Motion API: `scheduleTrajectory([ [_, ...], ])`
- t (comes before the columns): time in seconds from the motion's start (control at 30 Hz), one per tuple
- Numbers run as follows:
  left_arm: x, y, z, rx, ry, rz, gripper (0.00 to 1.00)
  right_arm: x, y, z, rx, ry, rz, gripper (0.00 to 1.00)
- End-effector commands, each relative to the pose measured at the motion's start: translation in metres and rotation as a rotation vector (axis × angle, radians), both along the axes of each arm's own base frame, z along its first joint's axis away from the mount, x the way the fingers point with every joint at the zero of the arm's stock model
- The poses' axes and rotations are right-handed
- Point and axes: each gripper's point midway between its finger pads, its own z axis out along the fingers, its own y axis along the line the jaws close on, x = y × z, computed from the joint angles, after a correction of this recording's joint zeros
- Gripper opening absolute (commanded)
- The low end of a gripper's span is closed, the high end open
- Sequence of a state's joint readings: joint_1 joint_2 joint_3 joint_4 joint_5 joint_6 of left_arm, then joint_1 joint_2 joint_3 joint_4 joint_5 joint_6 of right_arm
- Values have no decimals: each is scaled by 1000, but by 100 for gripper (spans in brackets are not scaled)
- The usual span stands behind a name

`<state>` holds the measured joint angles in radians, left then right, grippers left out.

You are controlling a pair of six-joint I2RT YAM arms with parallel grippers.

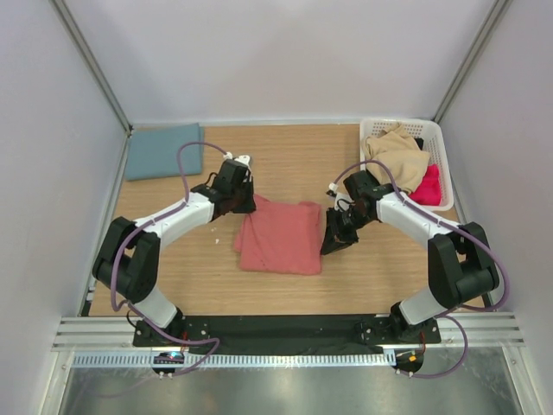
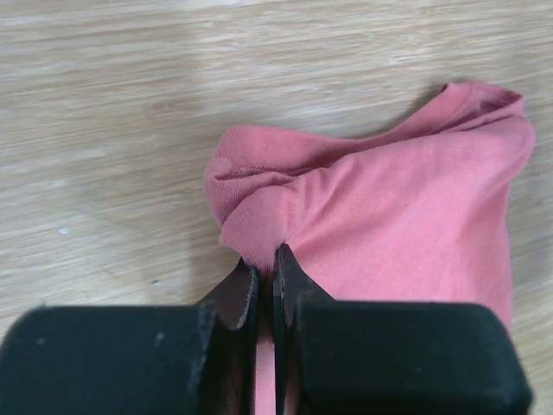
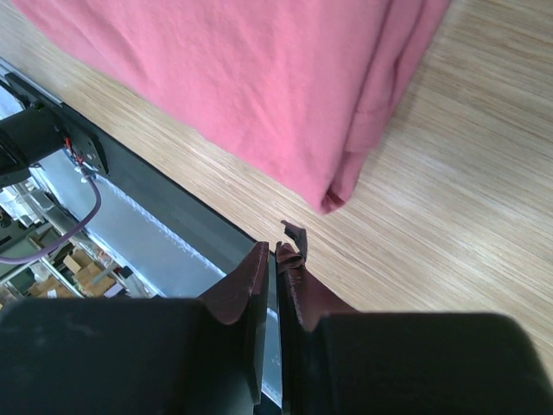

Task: Fold and stack the t-shirts
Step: Neatly place the folded tshirt to the corner

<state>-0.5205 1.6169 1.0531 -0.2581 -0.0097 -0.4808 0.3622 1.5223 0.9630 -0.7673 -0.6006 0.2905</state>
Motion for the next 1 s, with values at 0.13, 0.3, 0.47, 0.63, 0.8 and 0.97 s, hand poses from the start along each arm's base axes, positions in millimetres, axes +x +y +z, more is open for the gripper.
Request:
scheduleTrajectory([
  [0.13, 29, 22, 46, 91, -129, 21, 0, -1, 3, 17, 40, -38, -13, 15],
  [0.3, 40, 31, 61, 153, -171, 10, 0, -4, 1, 14, 33, -27, -10, 15],
  [0.47, 52, 43, 74, 213, -213, 17, 0, -6, 0, 14, 31, -21, -10, 15],
  [0.63, 65, 65, 89, 283, -257, 47, 0, -6, -1, 14, 22, -16, -2, 15],
  [0.8, 76, 79, 106, 342, -299, 60, 0, -5, -1, 13, 18, -10, -1, 15],
  [0.97, 90, 103, 121, 418, -334, 83, 0, -5, 0, 14, 20, -1, -5, 15],
])
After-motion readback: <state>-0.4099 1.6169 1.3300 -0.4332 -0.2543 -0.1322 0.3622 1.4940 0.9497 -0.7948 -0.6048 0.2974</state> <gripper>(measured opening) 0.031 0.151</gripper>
